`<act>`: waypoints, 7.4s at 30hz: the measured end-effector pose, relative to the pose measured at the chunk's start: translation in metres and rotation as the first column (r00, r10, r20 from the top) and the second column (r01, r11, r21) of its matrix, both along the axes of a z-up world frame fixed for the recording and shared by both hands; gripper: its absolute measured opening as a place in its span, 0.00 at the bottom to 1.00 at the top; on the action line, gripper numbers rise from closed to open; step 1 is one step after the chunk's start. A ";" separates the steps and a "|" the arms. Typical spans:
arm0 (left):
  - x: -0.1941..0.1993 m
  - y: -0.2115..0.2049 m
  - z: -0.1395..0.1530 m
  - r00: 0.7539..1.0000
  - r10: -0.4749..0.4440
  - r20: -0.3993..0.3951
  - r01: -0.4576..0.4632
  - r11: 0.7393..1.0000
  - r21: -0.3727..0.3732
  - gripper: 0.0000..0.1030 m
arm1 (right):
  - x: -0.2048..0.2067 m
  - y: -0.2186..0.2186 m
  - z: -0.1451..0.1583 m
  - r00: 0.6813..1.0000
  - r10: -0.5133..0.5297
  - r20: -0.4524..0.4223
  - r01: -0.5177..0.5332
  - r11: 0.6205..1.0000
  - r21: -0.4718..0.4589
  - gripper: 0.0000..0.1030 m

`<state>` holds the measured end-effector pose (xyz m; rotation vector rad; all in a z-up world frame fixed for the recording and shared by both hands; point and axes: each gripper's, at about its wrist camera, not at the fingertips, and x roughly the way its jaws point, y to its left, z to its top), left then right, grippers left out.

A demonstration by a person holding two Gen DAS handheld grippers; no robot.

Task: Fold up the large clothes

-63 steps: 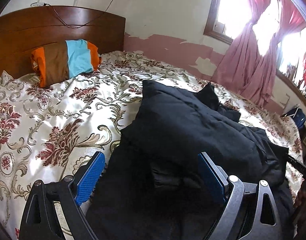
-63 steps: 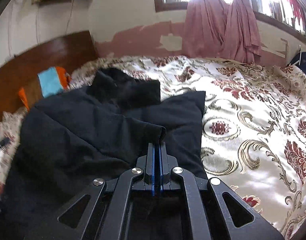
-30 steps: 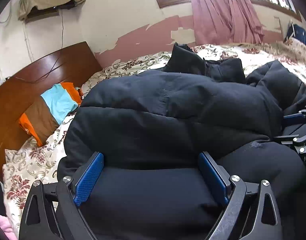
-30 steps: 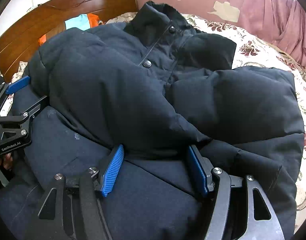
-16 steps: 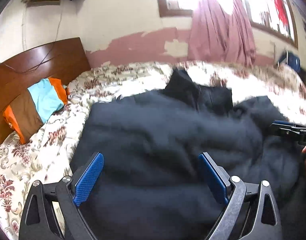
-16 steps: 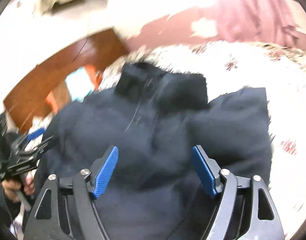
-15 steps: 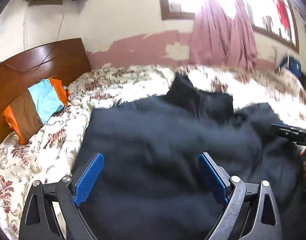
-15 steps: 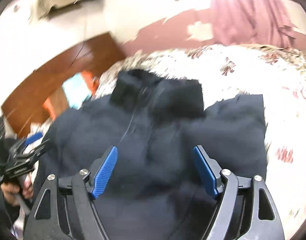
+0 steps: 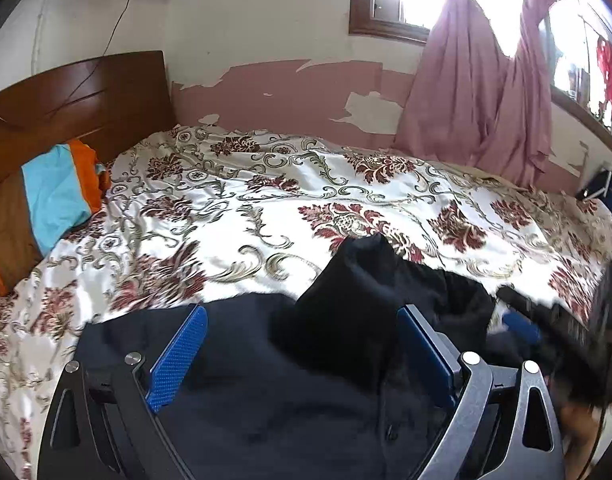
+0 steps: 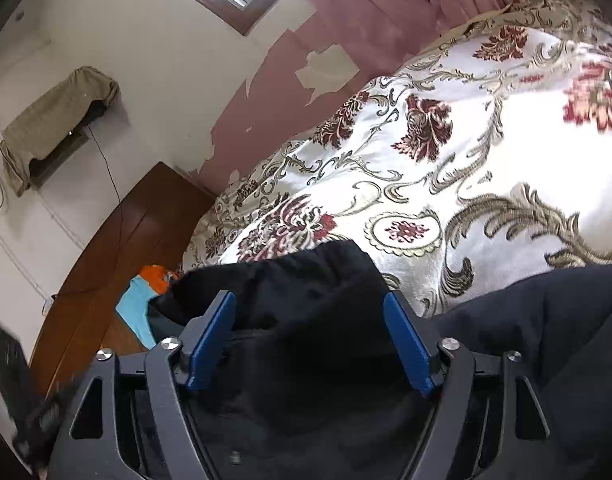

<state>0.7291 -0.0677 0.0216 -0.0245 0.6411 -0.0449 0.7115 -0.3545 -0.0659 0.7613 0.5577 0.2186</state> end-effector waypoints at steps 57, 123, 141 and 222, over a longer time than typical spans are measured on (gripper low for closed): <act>-0.097 0.056 -0.082 0.997 -0.083 0.002 0.082 0.980 -0.184 0.05 | -0.128 0.012 0.100 0.995 0.077 0.057 -0.043 0.890 -0.454 0.06; -0.059 -0.004 -0.086 0.921 -0.327 -0.211 0.287 0.937 -0.199 0.04 | -0.069 0.040 -0.009 0.931 0.214 -0.296 -0.307 0.899 -0.314 0.16; -0.108 0.018 -0.027 0.987 -0.155 -0.044 0.141 0.963 -0.229 0.81 | -0.119 0.017 0.041 0.979 0.101 -0.179 -0.165 0.906 -0.390 0.68; -0.570 0.087 -0.027 0.961 -0.276 0.020 0.268 0.945 0.190 1.00 | -0.580 0.077 0.089 0.955 0.291 -0.049 -0.241 0.673 -0.700 0.91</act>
